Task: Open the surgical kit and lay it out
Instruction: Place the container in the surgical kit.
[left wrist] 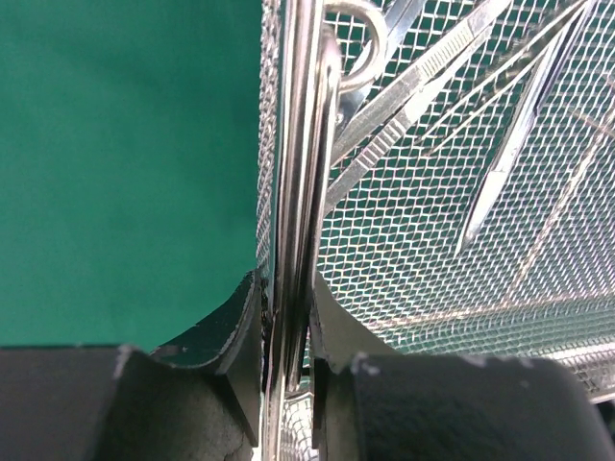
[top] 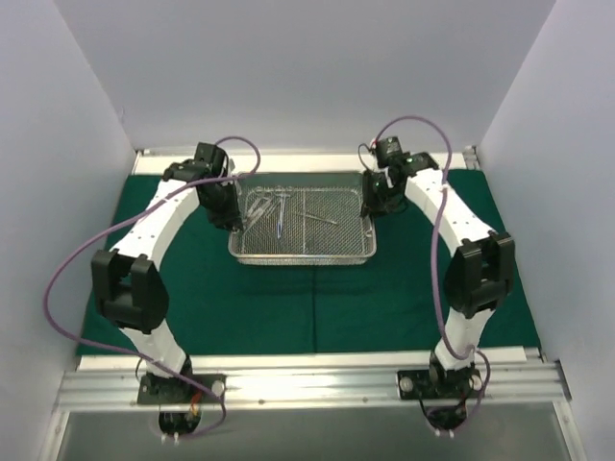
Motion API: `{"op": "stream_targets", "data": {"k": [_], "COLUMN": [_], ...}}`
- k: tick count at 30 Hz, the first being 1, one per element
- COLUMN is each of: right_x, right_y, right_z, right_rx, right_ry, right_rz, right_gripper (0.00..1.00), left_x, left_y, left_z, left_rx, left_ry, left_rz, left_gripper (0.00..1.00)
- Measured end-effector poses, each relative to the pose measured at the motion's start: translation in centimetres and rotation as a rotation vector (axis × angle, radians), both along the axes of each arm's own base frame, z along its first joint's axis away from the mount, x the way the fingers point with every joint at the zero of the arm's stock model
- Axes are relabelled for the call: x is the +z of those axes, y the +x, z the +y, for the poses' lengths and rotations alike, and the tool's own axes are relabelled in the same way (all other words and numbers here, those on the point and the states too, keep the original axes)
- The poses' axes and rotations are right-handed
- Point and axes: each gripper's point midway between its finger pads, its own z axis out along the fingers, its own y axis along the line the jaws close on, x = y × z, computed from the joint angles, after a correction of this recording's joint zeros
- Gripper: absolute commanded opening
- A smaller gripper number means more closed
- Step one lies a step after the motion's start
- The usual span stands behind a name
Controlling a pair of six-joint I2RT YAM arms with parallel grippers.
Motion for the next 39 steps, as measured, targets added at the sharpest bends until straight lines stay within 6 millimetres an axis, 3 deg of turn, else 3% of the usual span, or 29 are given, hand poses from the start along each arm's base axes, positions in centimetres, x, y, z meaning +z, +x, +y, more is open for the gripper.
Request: {"op": "stream_targets", "data": {"k": [3, 6, 10, 13, 17, 27, 33, 37, 38, 39], "right_x": [1.9, 2.1, -0.4, -2.7, -4.4, -6.6, -8.0, -8.1, -8.2, -8.2], "right_y": [-3.9, -7.6, -11.8, -13.9, -15.4, -15.2, -15.3, -14.6, -14.5, -14.5], "right_z": [-0.2, -0.9, -1.5, -1.7, -1.6, -1.7, -1.8, -1.6, -1.6, -1.6], "right_rx": [0.023, 0.037, 0.048, 0.049, 0.044, 0.040, 0.040, 0.046, 0.049, 0.050], "right_ry": [0.004, -0.007, -0.021, -0.023, -0.012, -0.014, -0.022, -0.016, -0.016, -0.018], "right_rz": [-0.021, -0.013, 0.065, 0.126, 0.158, 0.135, 0.156, 0.136, 0.134, 0.132], "right_gripper": [0.00, 0.00, 0.00, 0.00, 0.00, 0.00, 0.00, 0.02, 0.04, 0.12], "left_x": [1.0, 0.7, -1.5, -3.4, -5.1, -7.2, -9.2, -10.0, -10.1, -10.2], "left_y": [-5.2, -9.6, -14.0, -15.9, -17.0, -16.3, -16.7, -16.9, -16.9, -16.9], "left_z": [-0.3, -0.6, -0.9, -0.9, -0.7, -0.7, -0.5, 0.0, 0.0, 0.0], "left_rx": [-0.016, -0.031, -0.039, -0.038, -0.034, -0.031, -0.025, -0.028, -0.027, -0.023], "left_ry": [-0.008, -0.020, -0.024, -0.011, -0.001, 0.024, 0.048, 0.069, 0.072, 0.074], "left_rz": [0.002, 0.027, 0.103, 0.169, 0.210, 0.213, 0.266, 0.271, 0.272, 0.275], "left_gripper": [0.02, 0.02, 0.02, 0.02, 0.02, 0.02, 0.09, 0.26, 0.38, 0.45]}}
